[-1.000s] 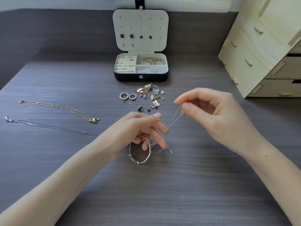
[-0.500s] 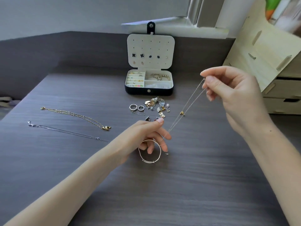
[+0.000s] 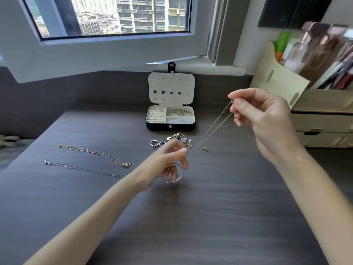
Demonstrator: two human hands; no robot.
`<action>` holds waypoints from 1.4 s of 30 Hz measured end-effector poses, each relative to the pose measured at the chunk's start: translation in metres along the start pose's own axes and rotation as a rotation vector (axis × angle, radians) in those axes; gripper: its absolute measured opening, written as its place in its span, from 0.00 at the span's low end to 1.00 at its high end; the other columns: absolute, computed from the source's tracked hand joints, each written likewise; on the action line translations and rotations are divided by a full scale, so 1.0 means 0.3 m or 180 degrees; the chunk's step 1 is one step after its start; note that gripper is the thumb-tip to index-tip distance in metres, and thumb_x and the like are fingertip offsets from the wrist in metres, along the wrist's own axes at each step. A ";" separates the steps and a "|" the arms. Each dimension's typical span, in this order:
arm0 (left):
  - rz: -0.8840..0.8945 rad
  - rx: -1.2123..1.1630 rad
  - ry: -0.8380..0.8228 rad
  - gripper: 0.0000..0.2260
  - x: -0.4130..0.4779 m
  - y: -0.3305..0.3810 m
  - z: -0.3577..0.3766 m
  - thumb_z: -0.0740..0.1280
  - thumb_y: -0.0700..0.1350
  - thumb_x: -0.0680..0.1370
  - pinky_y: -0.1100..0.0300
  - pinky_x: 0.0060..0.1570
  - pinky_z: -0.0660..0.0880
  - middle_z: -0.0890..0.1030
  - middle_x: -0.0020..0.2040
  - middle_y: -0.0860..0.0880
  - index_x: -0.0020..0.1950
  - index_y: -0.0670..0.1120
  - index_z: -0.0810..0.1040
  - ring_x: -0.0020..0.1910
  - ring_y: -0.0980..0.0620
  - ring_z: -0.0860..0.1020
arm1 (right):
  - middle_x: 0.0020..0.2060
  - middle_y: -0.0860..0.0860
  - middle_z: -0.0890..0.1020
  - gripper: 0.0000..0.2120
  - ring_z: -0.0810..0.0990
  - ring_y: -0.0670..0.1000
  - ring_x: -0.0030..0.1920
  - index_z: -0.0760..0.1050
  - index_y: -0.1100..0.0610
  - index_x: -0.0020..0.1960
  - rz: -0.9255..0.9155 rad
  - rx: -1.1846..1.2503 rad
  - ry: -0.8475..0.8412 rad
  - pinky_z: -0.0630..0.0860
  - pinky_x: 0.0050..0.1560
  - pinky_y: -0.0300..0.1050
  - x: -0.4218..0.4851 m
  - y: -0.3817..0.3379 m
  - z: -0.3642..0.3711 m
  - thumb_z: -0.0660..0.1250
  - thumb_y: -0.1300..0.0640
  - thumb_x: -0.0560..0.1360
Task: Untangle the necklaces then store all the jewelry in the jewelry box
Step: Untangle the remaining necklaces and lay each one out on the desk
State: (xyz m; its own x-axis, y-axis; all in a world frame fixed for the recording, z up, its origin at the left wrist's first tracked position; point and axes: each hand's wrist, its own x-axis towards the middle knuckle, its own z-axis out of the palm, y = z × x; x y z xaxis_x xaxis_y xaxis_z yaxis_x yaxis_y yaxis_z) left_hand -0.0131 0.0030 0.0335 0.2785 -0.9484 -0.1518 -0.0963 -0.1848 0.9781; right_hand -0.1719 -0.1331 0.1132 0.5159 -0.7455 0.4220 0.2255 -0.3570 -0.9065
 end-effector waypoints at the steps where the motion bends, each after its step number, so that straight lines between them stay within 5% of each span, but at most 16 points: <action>1: 0.0007 -0.0078 0.0098 0.10 0.004 0.005 -0.002 0.62 0.51 0.72 0.67 0.22 0.56 0.80 0.39 0.46 0.46 0.46 0.69 0.24 0.51 0.70 | 0.30 0.48 0.79 0.09 0.73 0.48 0.31 0.80 0.56 0.43 -0.0009 0.0015 0.0025 0.70 0.31 0.39 0.000 -0.006 0.000 0.64 0.67 0.76; 3: -0.0009 -0.0246 0.0479 0.02 0.021 0.013 -0.004 0.61 0.42 0.73 0.67 0.20 0.54 0.80 0.37 0.44 0.41 0.45 0.67 0.22 0.50 0.69 | 0.30 0.48 0.79 0.09 0.73 0.48 0.31 0.80 0.56 0.44 -0.0019 0.0057 0.0084 0.70 0.31 0.40 0.000 -0.015 0.001 0.64 0.67 0.76; 6: -0.0014 -0.0303 0.0979 0.12 0.052 0.023 -0.016 0.53 0.28 0.70 0.66 0.20 0.54 0.80 0.33 0.44 0.41 0.45 0.66 0.20 0.51 0.67 | 0.30 0.48 0.79 0.10 0.73 0.47 0.31 0.80 0.56 0.44 -0.0002 0.0097 0.0128 0.70 0.32 0.40 -0.007 -0.018 0.009 0.64 0.67 0.76; 14: -0.0019 -0.0035 0.1075 0.14 0.087 0.057 -0.027 0.55 0.25 0.70 0.65 0.22 0.63 0.70 0.35 0.47 0.41 0.44 0.65 0.25 0.50 0.67 | 0.28 0.48 0.78 0.10 0.72 0.47 0.30 0.79 0.58 0.43 0.0013 0.0334 0.0030 0.69 0.30 0.38 -0.011 -0.041 0.055 0.63 0.69 0.76; 22: 0.2111 0.2122 0.0590 0.13 0.012 0.044 -0.019 0.58 0.31 0.69 0.65 0.28 0.60 0.65 0.32 0.56 0.43 0.49 0.62 0.29 0.55 0.61 | 0.30 0.52 0.76 0.09 0.71 0.46 0.29 0.78 0.60 0.43 -0.0022 0.0945 0.0397 0.68 0.30 0.38 0.101 -0.117 0.085 0.62 0.70 0.76; 25: 0.2380 0.2427 0.0550 0.16 0.003 0.020 -0.034 0.58 0.32 0.71 0.59 0.30 0.67 0.64 0.33 0.56 0.43 0.52 0.58 0.30 0.53 0.61 | 0.31 0.52 0.76 0.09 0.71 0.45 0.29 0.78 0.60 0.44 0.0007 0.1218 0.0497 0.69 0.31 0.38 0.132 -0.139 0.084 0.62 0.69 0.76; 29: 0.2305 0.2415 0.0760 0.14 0.016 -0.008 -0.082 0.58 0.32 0.70 0.70 0.30 0.61 0.63 0.33 0.56 0.42 0.49 0.59 0.30 0.56 0.61 | 0.31 0.52 0.76 0.08 0.71 0.46 0.29 0.78 0.60 0.45 0.0013 0.1319 0.0432 0.70 0.31 0.38 0.146 -0.165 0.082 0.62 0.69 0.76; 32: 0.2030 0.2062 0.1224 0.11 0.051 -0.011 -0.138 0.58 0.34 0.68 0.66 0.29 0.59 0.63 0.32 0.54 0.40 0.49 0.60 0.29 0.55 0.60 | 0.31 0.52 0.76 0.09 0.72 0.47 0.30 0.78 0.60 0.45 0.0017 0.1216 0.0313 0.70 0.32 0.39 0.137 -0.159 0.077 0.62 0.69 0.76; 38: 0.0344 -0.0653 0.2073 0.14 0.181 -0.014 -0.254 0.58 0.26 0.70 0.63 0.26 0.60 0.65 0.33 0.48 0.42 0.45 0.64 0.26 0.53 0.64 | 0.31 0.52 0.76 0.09 0.71 0.47 0.29 0.78 0.60 0.43 0.0163 0.1005 0.0253 0.69 0.32 0.39 0.094 -0.104 0.069 0.61 0.69 0.76; 42: -0.0205 -0.1015 0.2385 0.14 0.239 -0.053 -0.305 0.53 0.25 0.69 0.67 0.22 0.49 0.61 0.27 0.50 0.38 0.45 0.62 0.15 0.56 0.57 | 0.30 0.51 0.76 0.09 0.71 0.47 0.30 0.78 0.60 0.43 0.0309 0.0922 0.0118 0.69 0.31 0.39 0.060 -0.071 0.080 0.61 0.70 0.76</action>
State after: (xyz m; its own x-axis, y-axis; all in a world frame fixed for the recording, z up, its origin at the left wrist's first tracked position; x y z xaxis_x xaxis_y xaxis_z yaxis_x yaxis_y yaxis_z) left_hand 0.0959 -0.0386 0.0202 0.8502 -0.4933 -0.1838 0.1869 -0.0435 0.9814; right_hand -0.1476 -0.1255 0.1398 0.5172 -0.7902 0.3288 0.4056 -0.1119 -0.9072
